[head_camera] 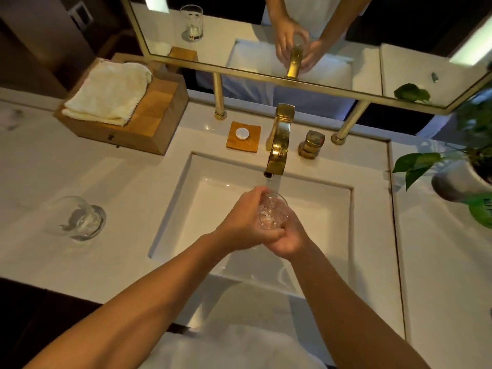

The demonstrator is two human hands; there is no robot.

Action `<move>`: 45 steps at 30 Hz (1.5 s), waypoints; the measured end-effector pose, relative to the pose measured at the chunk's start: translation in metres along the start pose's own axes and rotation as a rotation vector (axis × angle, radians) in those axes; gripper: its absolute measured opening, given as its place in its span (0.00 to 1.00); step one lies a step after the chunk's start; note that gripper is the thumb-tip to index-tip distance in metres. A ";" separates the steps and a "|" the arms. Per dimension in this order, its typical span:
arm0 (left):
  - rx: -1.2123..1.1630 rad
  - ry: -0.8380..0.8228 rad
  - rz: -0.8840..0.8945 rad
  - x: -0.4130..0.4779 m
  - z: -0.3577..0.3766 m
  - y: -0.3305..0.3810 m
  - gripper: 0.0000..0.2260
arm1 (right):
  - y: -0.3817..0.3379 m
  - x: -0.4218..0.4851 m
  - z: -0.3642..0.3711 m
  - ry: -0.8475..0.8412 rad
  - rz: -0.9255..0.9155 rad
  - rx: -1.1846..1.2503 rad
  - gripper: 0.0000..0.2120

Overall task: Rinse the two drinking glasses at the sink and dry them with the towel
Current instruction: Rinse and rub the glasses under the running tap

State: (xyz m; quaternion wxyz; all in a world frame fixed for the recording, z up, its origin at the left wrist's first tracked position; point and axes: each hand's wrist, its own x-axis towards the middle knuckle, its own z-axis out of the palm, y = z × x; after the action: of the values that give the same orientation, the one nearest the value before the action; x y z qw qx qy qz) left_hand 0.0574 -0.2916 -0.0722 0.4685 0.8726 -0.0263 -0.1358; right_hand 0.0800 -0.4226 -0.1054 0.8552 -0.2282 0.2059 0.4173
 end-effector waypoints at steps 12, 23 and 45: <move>0.717 0.313 -0.643 -0.110 -0.047 -0.149 0.45 | 0.020 -0.003 0.009 0.314 -0.133 -0.030 0.25; 0.757 0.334 -0.642 -0.108 -0.044 -0.153 0.45 | -0.005 -0.010 0.070 0.524 -0.579 -1.027 0.02; 0.688 0.298 -0.685 -0.107 -0.046 -0.151 0.43 | -0.002 0.021 0.145 0.395 -0.610 -1.316 0.08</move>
State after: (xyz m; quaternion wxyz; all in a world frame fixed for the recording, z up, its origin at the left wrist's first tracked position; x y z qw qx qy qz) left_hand -0.0460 -0.1509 -0.1495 0.0813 0.9448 0.2853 -0.1389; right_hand 0.1168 -0.3293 0.0009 0.5670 -0.8098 -0.0089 0.1501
